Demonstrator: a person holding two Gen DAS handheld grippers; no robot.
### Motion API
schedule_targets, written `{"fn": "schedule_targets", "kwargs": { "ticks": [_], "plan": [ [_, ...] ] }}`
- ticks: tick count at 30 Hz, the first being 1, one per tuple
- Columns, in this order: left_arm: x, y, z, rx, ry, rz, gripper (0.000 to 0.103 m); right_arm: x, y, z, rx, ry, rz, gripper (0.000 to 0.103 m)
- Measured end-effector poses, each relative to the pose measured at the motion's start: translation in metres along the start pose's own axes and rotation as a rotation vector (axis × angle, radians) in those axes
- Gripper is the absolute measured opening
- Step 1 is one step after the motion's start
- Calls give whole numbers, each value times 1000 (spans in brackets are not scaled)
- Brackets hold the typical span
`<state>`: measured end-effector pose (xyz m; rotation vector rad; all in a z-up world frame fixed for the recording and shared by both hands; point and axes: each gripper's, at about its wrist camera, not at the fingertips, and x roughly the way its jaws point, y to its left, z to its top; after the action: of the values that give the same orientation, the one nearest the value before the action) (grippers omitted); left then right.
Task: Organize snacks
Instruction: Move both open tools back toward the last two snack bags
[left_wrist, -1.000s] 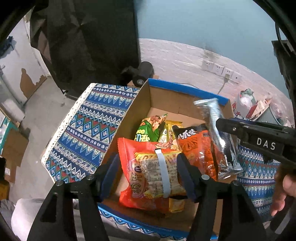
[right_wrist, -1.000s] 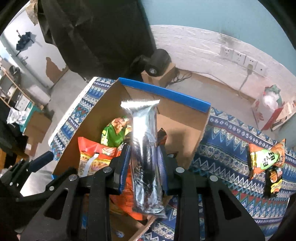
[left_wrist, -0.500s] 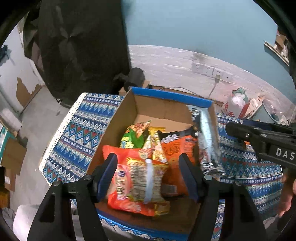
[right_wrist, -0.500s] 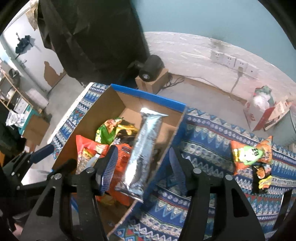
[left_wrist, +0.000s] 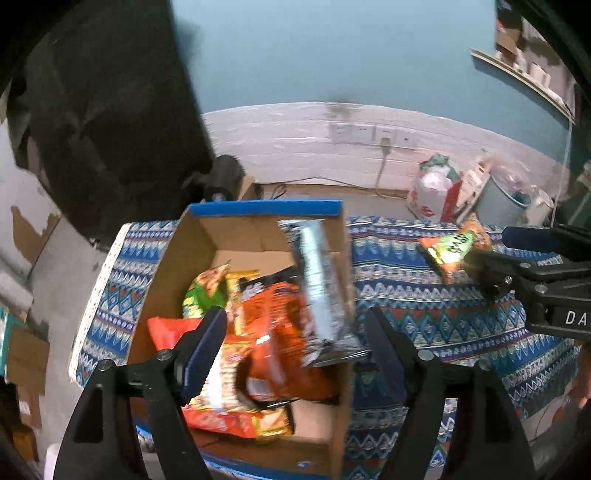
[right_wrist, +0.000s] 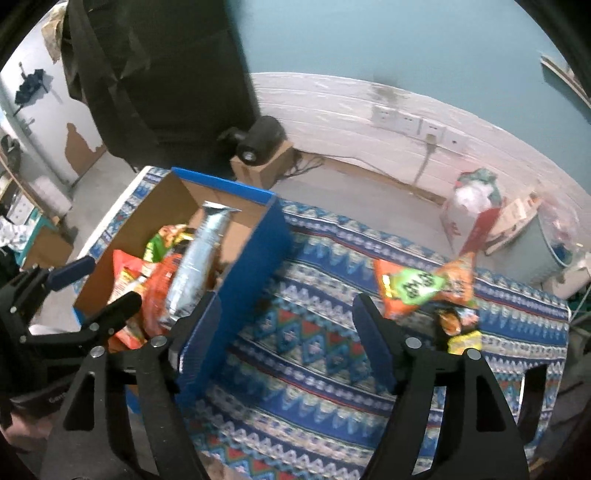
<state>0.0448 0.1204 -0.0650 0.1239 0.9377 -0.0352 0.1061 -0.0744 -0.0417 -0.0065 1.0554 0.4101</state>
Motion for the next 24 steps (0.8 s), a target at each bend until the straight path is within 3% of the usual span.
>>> {"fn": "schedule_targets", "kwargs": {
  "ticks": [18, 24],
  "plan": [
    [0, -108, 13, 226, -14, -84, 86, -36, -109, -49, 97, 23, -128, 80],
    [19, -143, 17, 329, 11, -109, 86, -30, -137, -61, 84, 64, -172, 80]
  ]
}}
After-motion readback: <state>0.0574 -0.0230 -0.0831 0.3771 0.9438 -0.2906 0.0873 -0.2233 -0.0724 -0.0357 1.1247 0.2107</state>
